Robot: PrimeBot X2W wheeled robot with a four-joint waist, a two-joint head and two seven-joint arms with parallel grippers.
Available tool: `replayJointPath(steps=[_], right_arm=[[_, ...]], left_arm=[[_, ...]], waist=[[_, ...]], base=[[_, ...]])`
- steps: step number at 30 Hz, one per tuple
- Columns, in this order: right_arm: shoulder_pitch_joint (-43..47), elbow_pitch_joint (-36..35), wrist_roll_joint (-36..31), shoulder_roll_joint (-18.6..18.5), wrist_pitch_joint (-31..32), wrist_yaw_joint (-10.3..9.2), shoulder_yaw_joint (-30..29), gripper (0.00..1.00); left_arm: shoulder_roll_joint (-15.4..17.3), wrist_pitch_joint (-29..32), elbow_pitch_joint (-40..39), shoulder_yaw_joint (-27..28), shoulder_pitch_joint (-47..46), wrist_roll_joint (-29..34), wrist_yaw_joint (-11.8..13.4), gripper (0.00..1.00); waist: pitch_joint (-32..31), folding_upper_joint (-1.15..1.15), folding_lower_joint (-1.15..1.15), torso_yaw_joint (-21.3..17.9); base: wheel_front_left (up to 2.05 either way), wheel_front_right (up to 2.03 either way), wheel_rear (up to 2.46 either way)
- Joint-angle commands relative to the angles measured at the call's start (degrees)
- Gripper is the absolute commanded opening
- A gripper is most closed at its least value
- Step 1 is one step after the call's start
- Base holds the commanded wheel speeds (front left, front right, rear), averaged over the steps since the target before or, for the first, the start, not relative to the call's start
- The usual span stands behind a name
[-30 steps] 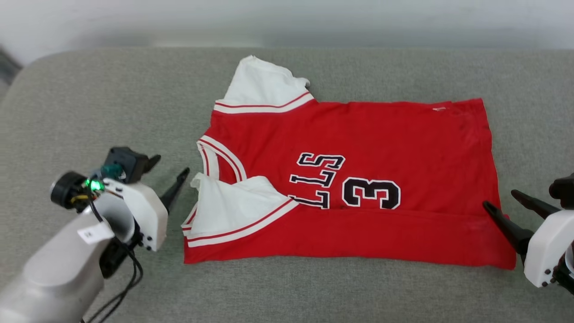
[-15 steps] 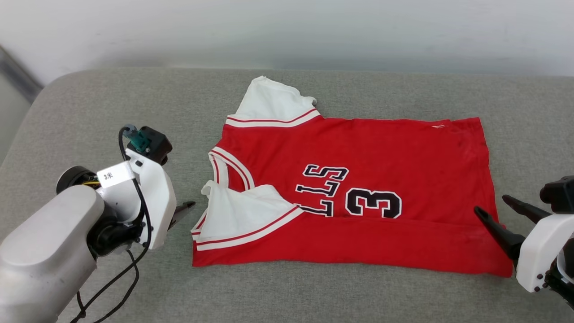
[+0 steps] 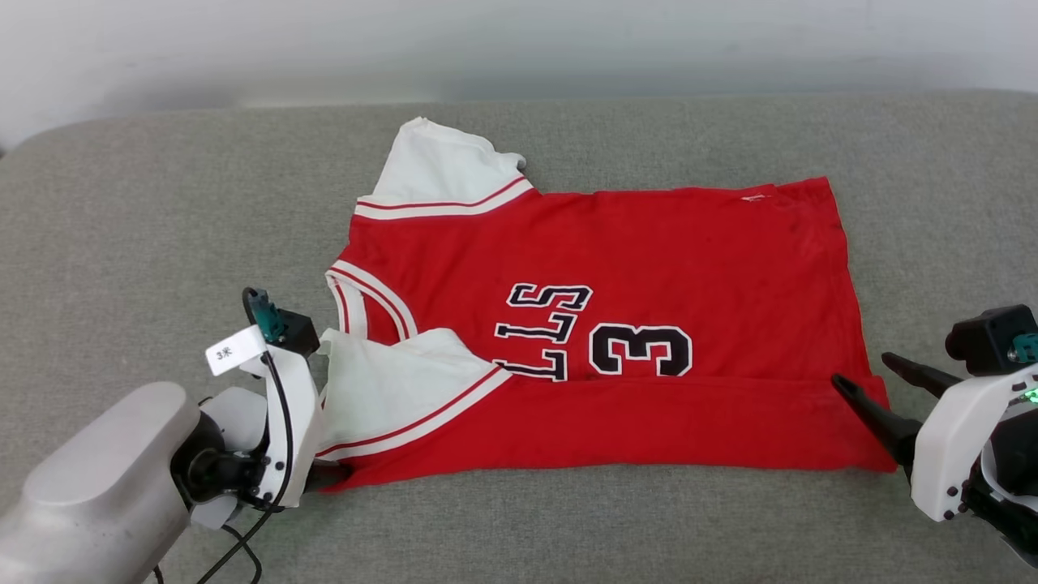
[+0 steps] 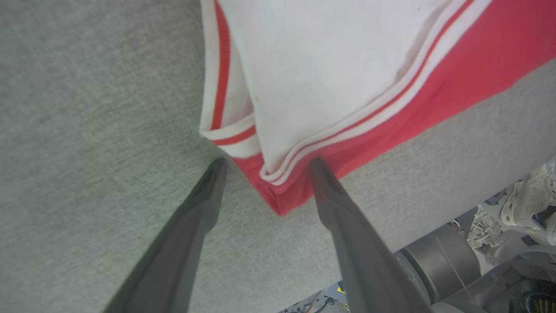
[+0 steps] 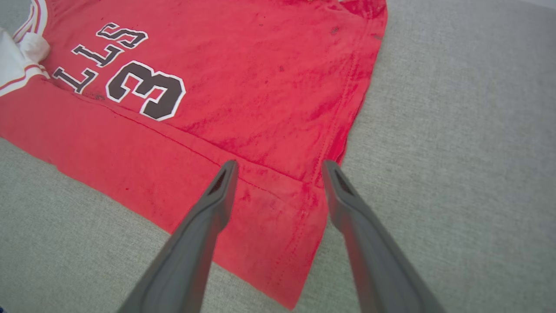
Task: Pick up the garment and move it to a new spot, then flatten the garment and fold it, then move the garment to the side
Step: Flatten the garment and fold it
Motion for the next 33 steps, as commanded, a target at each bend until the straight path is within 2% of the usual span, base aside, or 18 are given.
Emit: replayJointPath(steps=[1,4,5,6,7,12,16,21,23,26,32,33], right_arm=[[-1.08,0.16,0.22,0.25,0.03,-0.04,0.29,1.00],[-1.86,0.36,0.53,-0.06,0.14,-0.04,0.62,1.00],[-2.09,0.32,0.74,-0.29,0.36,-0.04,0.74,1.00],[-2.37,0.20,0.80,-0.63,0.55,-0.04,0.83,1.00],[-2.79,-0.05,0.91,-1.09,1.07,-0.04,1.00,1.00],[-5.47,-1.84,1.90,-4.57,5.95,-0.04,1.58,1.00],[-7.66,-3.04,3.38,-7.72,15.41,-0.04,2.91,1.00],[-9.16,-2.61,5.09,-8.96,28.68,-0.04,4.79,1.00],[-9.31,-1.94,5.33,-8.11,32.35,-0.03,5.07,1.00],[-9.22,-0.09,4.58,-5.84,34.58,-0.03,5.34,1.00],[-8.24,6.11,2.64,-0.45,32.89,-0.03,6.37,1.00],[-6.52,8.67,2.47,1.88,31.63,-0.02,9.22,1.00]], left_arm=[[-0.84,-0.02,1.15,-1.13,1.62,0.37,-0.18,1.00],[-1.36,-0.49,2.78,-2.44,2.60,0.80,-0.35,1.00],[-1.57,-0.74,3.05,-2.66,2.77,0.71,-0.39,0.88],[-1.78,-1.12,3.08,-2.88,2.77,0.78,-0.53,0.36],[-1.85,-1.57,2.92,-3.11,2.73,0.97,-0.64,0.00],[-0.37,-4.04,0.54,-3.41,1.35,1.76,-0.88,0.00],[1.23,-5.47,-2.23,-3.38,0.13,1.65,-0.87,0.00],[2.04,-6.51,-4.65,-4.00,-0.83,2.00,-0.88,0.00],[1.98,-6.89,-5.30,-4.08,-1.23,2.13,-0.88,0.00],[1.85,-7.31,-5.98,-4.40,-1.90,2.73,-0.85,0.00],[1.32,-8.09,-6.93,-5.13,-3.39,4.11,-0.86,0.00],[1.13,-8.46,-7.30,-5.81,-3.86,4.36,-0.86,0.00]], waist=[[0.88,0.00,0.00,-0.72],[1.37,0.00,0.00,-1.15],[1.41,0.00,0.00,-1.23],[1.39,0.00,0.00,-1.27],[1.26,0.00,0.00,-1.27],[-0.45,0.00,0.00,-1.04],[-1.74,0.00,0.00,-0.52],[-1.73,0.00,0.00,0.16],[-1.14,0.00,0.00,0.46],[0.16,0.00,0.00,0.92],[3.05,0.00,0.00,2.06],[3.66,0.00,0.00,2.55]], base=[[0.00,0.00,0.00],[0.00,0.00,0.00],[0.00,0.00,0.00],[0.00,0.00,0.00],[0.00,0.00,0.00],[0.00,0.00,0.00],[0.00,0.00,0.00],[0.00,0.00,0.00],[0.00,0.00,0.00],[0.00,0.00,0.00],[0.00,0.00,0.00],[0.00,0.00,0.00]])
